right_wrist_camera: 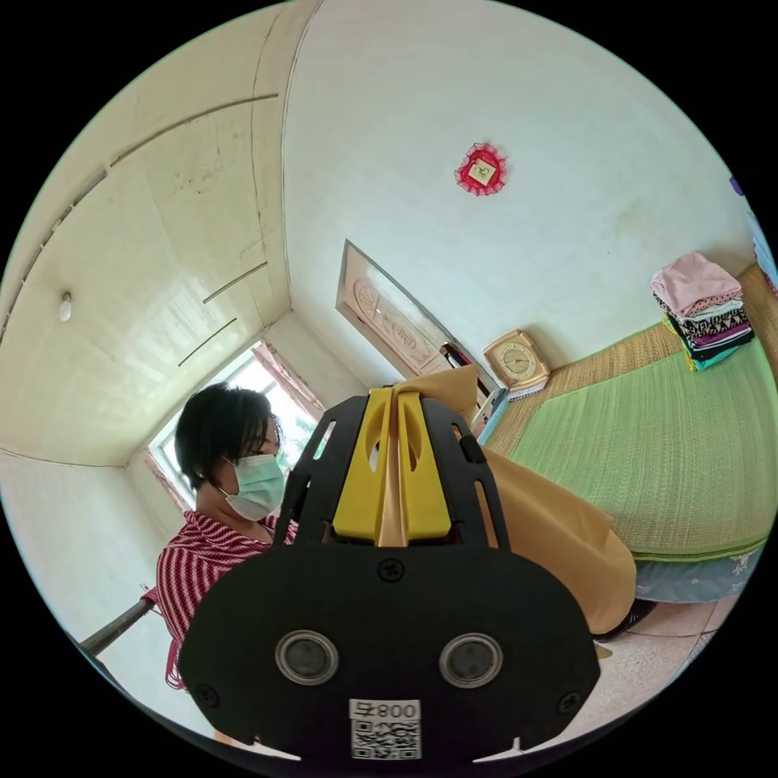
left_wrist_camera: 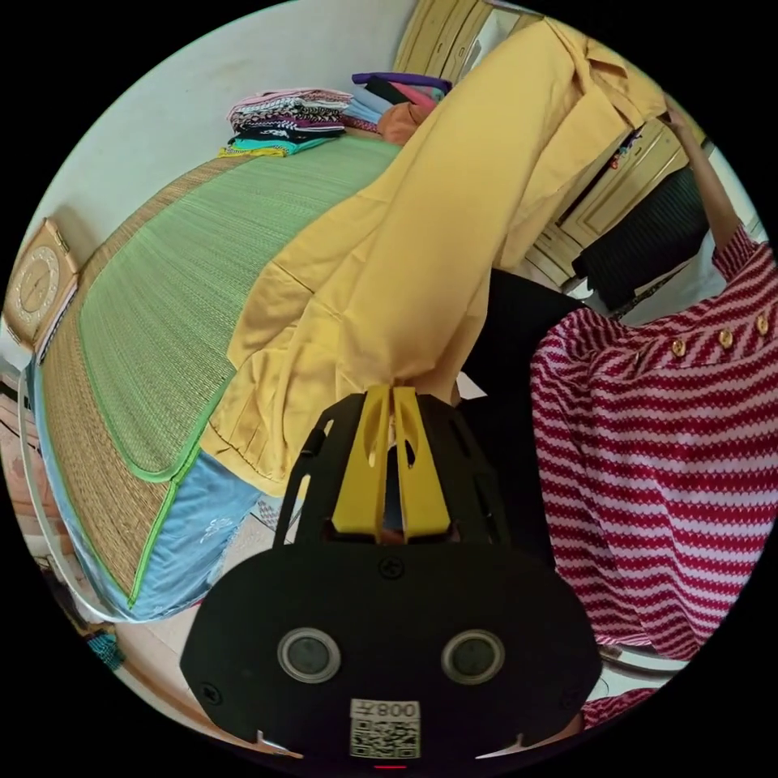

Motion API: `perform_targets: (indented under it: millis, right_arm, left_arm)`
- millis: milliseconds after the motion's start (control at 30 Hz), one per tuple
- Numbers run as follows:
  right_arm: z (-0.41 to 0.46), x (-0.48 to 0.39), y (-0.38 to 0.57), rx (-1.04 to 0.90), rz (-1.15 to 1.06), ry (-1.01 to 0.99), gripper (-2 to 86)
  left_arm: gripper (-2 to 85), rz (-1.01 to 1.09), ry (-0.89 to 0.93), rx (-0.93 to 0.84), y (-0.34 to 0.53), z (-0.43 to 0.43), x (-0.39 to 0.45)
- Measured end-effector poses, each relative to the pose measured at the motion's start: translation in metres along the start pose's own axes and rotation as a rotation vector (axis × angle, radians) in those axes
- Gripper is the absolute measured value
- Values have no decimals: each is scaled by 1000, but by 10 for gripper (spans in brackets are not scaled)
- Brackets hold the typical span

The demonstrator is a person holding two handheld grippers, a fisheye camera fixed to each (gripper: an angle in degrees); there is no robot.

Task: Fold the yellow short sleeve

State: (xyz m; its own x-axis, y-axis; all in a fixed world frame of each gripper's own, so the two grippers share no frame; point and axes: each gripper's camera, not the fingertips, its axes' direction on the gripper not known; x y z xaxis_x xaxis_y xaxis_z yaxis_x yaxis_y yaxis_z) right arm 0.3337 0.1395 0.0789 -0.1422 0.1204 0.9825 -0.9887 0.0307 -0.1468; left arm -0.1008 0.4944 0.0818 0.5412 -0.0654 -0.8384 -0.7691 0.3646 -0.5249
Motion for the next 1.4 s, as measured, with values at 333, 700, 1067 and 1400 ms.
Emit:
perform_targets:
  millis: [333,700,1067,1400]
  right_arm:
    - [-38,-5,-7,35,-28,-1,7]
    - [-87,-37,1,79,-106,-70,6]
    - [-142,-86,29,87,-220,-33,5]
    - [-157,-40,53,43,-169,-35,5]
  left_arm:
    - [2,-284,12,687,112,-201,13]
    - [1,-198,-204,1048,188,-346,129]
    - [1,-89,-375,1245,223,-445,230]
    - [1,-194,-382,1194,208,-485,232]
